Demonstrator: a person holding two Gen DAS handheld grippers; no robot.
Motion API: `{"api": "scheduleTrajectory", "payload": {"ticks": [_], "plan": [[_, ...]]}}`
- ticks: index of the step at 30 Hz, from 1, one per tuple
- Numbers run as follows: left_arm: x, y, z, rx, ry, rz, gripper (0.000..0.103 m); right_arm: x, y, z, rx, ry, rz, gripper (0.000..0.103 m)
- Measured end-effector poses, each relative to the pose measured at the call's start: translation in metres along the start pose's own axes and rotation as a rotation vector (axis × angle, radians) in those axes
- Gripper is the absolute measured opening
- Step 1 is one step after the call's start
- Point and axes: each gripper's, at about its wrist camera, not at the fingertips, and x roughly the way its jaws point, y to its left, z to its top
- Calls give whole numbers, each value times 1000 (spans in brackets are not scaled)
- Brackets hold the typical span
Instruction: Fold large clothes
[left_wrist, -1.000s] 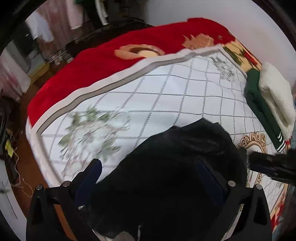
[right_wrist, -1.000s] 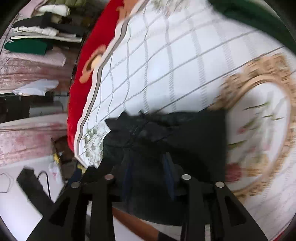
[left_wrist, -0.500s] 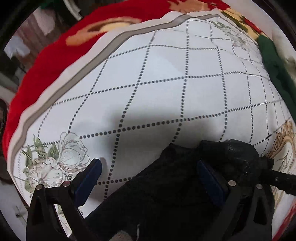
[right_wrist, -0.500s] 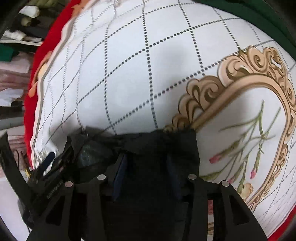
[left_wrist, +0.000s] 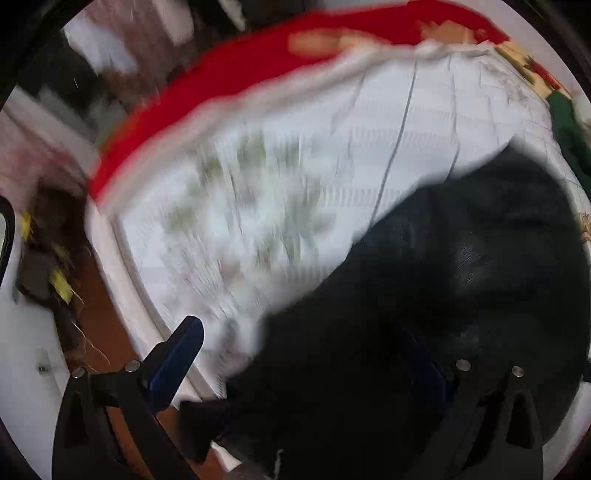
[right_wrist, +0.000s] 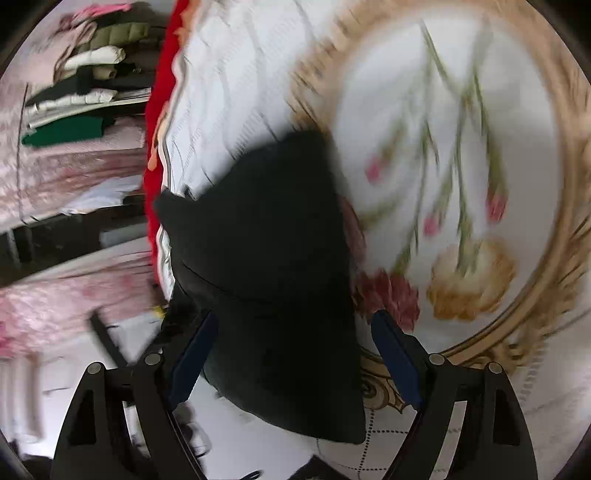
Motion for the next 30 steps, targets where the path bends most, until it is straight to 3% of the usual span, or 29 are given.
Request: {"api": "scheduleTrajectory", "payload": {"ticks": [2,4,7,10,12,14,18,20,22,24,26,28,29,30], "plan": [[9,10,-2,-65,8,-59,103,23,-17,0,27,37,92,87],[10,7,0,-39,2,-50,103,34,-21,5,30,45,168,87],[9,3,1,-5,-10,-27,103,38,-16,13,1,58,175,87],[12,3,3,-4,-8,-32,103,43,-5,15,-36,52,105,86],[13,4,3,-11,-5,-36,103,39,-1,12,-14,-2,22,75],[16,6,2,-13,-2,-36,103,36,3,4,16,-59,-51,71],[18,8,2,-16,6,-41,103,35,15,5,57,-79,-136,71],[14,10,3,-17,9,-47,103,26,27,4,63,-64,-199,77],[3,11,6,4,-8,-28,103,15,49,-2,5,-79,-312,77],[-9,13,11,23,-35,-20,103,-9,79,-12,-80,-162,-426,77],[-13,13,12,34,-46,-14,103,-32,109,-17,-168,-254,-449,77],[-7,11,11,34,-32,-6,103,-32,137,-14,-228,-273,-397,76],[-3,8,10,32,-18,-3,103,-22,150,-8,-261,-250,-357,66],[3,5,12,25,-6,-9,103,-9,159,-2,-276,-234,-342,40]]}}
